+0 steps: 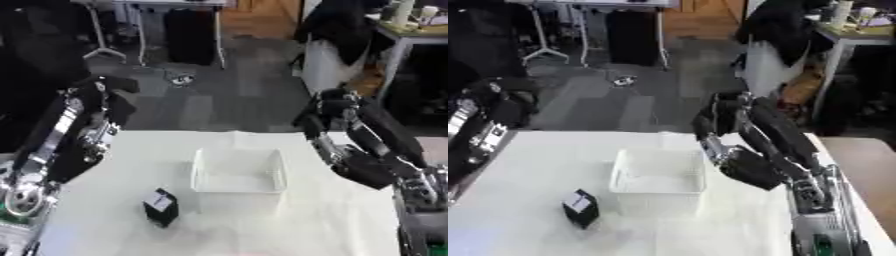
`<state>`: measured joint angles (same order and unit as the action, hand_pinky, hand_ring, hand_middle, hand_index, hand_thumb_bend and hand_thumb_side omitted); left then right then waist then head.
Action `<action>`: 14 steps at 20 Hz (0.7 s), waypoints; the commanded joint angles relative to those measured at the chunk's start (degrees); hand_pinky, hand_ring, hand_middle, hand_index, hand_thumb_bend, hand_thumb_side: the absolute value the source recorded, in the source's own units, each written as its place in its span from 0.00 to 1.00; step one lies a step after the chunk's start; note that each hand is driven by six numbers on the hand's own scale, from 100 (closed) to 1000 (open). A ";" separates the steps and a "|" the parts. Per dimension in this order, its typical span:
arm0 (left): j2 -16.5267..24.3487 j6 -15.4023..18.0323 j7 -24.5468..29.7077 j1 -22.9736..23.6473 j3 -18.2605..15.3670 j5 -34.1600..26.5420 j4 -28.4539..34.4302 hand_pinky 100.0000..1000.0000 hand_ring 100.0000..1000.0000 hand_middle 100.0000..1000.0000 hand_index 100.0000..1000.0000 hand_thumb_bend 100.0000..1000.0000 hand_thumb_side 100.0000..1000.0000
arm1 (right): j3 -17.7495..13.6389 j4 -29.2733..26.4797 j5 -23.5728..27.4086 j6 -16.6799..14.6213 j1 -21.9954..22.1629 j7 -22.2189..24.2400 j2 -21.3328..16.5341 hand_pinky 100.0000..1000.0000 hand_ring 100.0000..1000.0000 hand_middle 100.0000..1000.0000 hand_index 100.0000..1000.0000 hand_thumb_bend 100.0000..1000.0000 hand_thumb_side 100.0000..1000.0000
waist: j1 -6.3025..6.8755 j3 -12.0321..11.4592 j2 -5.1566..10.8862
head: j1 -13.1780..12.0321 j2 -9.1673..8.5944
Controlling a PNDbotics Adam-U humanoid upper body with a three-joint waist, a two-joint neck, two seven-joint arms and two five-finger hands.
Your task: Pick up objects on the table and place them in the box.
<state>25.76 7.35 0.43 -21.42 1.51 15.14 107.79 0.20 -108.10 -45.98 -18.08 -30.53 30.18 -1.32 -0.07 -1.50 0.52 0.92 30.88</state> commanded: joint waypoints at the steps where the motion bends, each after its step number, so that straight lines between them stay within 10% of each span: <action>1: 2.17 0.72 0.66 -0.66 -0.63 0.47 0.38 0.42 0.57 0.69 0.83 0.05 0.95 | -0.28 -1.08 -0.03 0.04 -0.77 0.22 -0.24 0.32 0.35 0.44 0.59 0.00 1.00 | 0.41 0.35 0.45 | 1.40 0.07; 12: 12.15 7.96 7.60 -5.98 2.25 5.38 -8.42 0.48 0.61 0.74 0.87 0.03 0.93 | 0.23 -1.82 0.13 0.11 -0.46 0.86 0.35 0.32 0.35 0.44 0.59 0.00 1.00 | 1.21 1.91 0.76 | 0.09 0.85; 13: 12.01 8.72 7.42 -5.97 2.11 5.41 -8.84 0.62 0.69 0.80 0.89 0.19 0.83 | 0.19 -1.89 0.14 0.16 -0.45 0.85 0.37 0.32 0.35 0.44 0.59 0.00 1.00 | 1.26 1.91 0.78 | 0.11 0.89; 14: 13.89 9.79 8.66 -7.34 3.24 6.86 -10.56 0.50 0.63 0.75 0.88 0.03 0.92 | 0.32 -1.87 0.16 0.10 -0.41 0.99 0.34 0.32 0.35 0.44 0.59 0.00 1.00 | 1.38 2.10 0.79 | -0.12 0.88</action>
<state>36.96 15.99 8.45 -27.53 4.54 21.00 97.99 0.41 -108.64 -45.98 -17.96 -30.52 31.04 -0.98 1.18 0.62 0.55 1.35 31.48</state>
